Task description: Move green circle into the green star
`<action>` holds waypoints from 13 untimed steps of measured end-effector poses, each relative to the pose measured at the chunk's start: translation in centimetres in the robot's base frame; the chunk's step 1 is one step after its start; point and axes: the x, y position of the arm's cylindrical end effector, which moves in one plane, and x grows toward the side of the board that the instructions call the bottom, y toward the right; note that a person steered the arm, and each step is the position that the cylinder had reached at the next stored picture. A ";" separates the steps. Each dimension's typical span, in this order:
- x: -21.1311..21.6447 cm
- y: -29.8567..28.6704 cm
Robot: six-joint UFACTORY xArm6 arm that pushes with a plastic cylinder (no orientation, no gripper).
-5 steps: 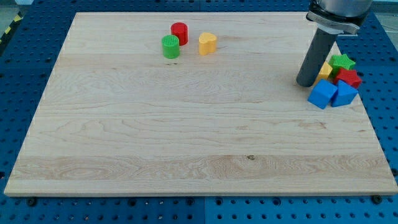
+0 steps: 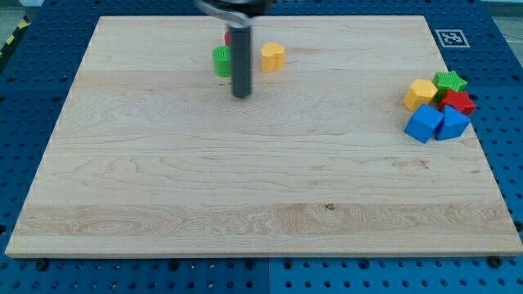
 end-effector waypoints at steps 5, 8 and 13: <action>-5.2 14.6; -5.1 14.2; -0.2 20.2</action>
